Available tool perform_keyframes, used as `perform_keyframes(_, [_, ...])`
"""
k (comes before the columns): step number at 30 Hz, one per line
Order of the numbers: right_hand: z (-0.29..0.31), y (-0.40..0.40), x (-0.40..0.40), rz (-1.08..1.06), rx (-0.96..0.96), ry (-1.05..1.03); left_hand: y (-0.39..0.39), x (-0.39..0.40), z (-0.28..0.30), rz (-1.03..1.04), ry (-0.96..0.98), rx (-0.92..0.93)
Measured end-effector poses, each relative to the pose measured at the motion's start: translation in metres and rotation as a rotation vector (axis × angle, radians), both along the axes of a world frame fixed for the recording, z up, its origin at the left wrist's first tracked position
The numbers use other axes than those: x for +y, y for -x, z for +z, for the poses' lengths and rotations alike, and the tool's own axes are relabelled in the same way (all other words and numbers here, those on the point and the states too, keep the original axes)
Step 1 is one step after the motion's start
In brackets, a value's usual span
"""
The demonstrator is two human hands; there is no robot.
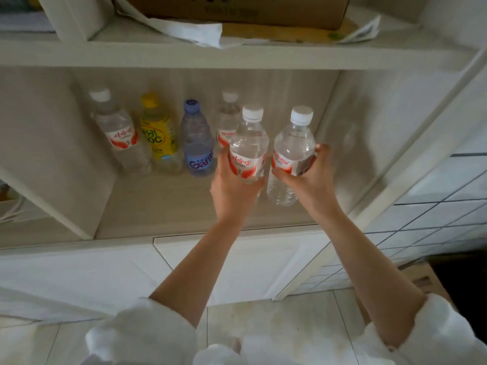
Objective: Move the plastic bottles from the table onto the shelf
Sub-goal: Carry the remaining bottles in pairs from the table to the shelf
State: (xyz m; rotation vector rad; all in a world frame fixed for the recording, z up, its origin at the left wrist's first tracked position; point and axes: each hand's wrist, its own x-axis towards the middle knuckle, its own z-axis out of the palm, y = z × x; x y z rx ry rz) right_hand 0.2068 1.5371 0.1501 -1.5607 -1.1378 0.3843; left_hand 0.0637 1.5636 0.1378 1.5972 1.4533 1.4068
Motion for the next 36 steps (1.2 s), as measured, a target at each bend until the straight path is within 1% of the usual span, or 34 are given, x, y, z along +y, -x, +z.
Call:
perform_keyframes(6, [-0.019,-0.009,0.015,-0.051,-0.015,0.042,-0.002,0.014,-0.023,0.041,0.042,-0.026])
perform_keyframes(13, [-0.025,-0.008,0.019,-0.002,-0.031,0.086,-0.009,0.021,-0.03,0.036,0.047,-0.083])
perform_keyframes(16, [-0.025,-0.008,0.016,0.023,-0.014,0.092,-0.015,0.02,-0.031,0.018,0.055,-0.068])
perform_keyframes(20, [-0.035,-0.002,0.012,0.019,-0.073,0.11,-0.015,0.018,-0.035,0.019,0.062,-0.063])
perform_keyframes(23, [-0.045,0.001,0.01,0.038,-0.075,0.133,-0.011,0.016,-0.04,-0.031,0.023,-0.038])
perform_keyframes(26, [-0.054,-0.001,0.006,0.046,-0.092,0.097,-0.005,0.014,-0.048,-0.085,0.006,0.005])
perform_keyframes(33, [-0.056,-0.014,0.011,0.049,-0.094,0.059,-0.023,0.016,-0.042,-0.029,0.036,-0.035])
perform_keyframes(36, [-0.053,-0.026,0.018,0.05,-0.064,0.089,-0.041,0.019,-0.038,0.013,0.035,-0.033])
